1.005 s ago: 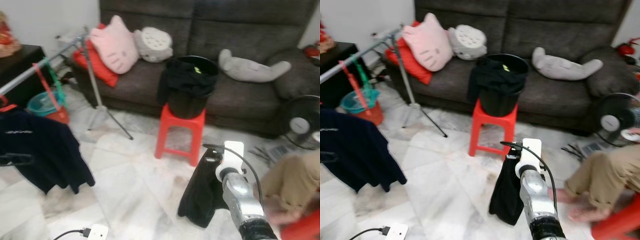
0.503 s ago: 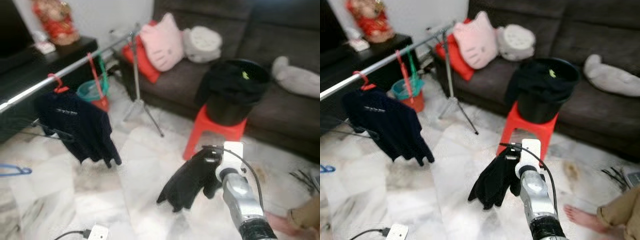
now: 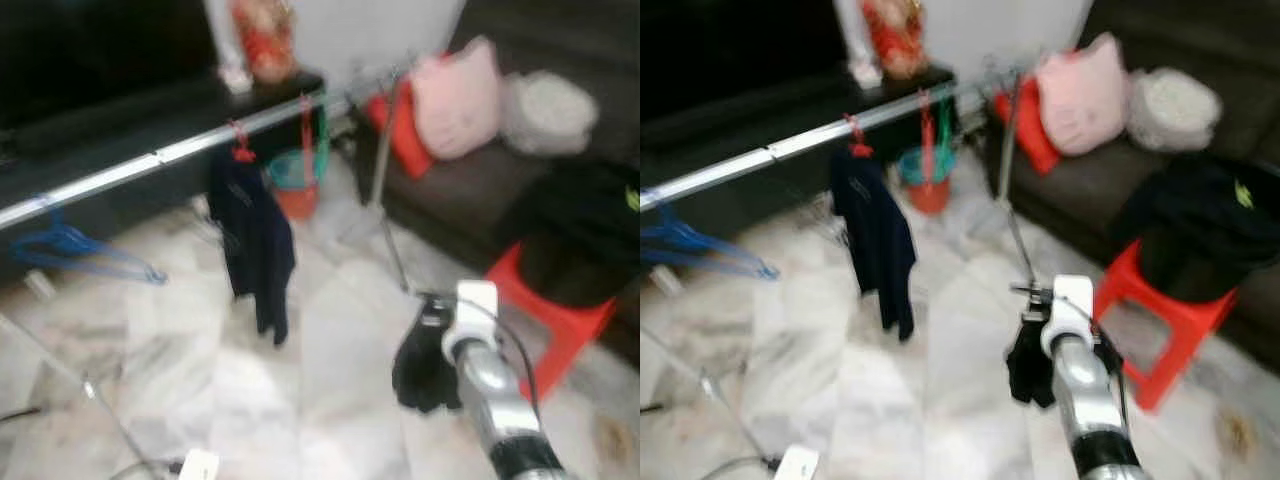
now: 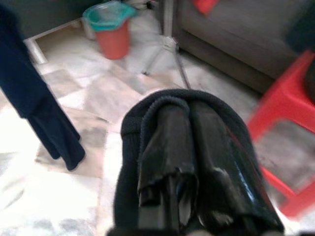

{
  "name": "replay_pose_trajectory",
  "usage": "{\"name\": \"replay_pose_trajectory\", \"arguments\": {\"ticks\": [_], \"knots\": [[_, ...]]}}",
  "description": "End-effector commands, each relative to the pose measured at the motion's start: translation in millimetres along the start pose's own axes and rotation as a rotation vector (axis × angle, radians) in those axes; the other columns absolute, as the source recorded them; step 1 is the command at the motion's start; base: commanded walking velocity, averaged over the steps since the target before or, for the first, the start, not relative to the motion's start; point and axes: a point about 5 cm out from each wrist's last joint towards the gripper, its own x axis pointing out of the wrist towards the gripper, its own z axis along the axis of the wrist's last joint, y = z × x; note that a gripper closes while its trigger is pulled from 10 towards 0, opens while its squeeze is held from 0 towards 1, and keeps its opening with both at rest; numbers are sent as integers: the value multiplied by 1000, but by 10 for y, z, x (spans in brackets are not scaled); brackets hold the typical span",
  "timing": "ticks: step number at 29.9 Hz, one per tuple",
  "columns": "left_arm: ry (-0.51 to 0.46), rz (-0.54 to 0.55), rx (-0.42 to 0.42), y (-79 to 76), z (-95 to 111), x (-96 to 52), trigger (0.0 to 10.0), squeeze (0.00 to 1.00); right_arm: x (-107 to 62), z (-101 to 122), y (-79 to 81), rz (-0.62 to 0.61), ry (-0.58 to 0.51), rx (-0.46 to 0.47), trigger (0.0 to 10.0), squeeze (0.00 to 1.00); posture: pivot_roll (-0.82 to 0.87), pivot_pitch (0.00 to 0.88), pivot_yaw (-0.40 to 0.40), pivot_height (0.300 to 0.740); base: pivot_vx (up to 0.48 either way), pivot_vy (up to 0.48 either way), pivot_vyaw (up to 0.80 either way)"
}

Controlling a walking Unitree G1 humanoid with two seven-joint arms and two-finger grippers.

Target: Hang hanger

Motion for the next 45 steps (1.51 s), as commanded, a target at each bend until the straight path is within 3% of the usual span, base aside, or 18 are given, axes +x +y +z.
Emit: {"name": "replay_pose_trajectory", "arguments": {"ticks": [1, 8, 15, 37, 45], "knots": [[35, -7, 8, 2, -85, -23, 10000, 0, 23, 97, 138, 38, -36, 9, 10000, 0, -22, 0, -19, 740, 0, 0, 800], [46, 0, -2, 5, -90, -21, 10000, 0, 31, 107, 135, 38, -38, 19, 10000, 0, -15, 0, -21, 740, 0, 0, 748], [58, 2, 10, 7, -112, -26, 10000, 0, 44, 117, 170, 46, -34, 27, 10000, 0, -14, 0, -24, 740, 0, 0, 0], [73, 3, 9, -14, -144, -35, 10000, 0, 57, 166, 222, 65, -48, -14, 10000, 0, -14, 0, -23, 740, 0, -304, 0], [77, 5, 8, 6, -148, -35, 10000, 0, 48, 189, 251, 75, -71, -30, 10000, 0, -10, 0, -24, 740, 0, -293, 723]]}}
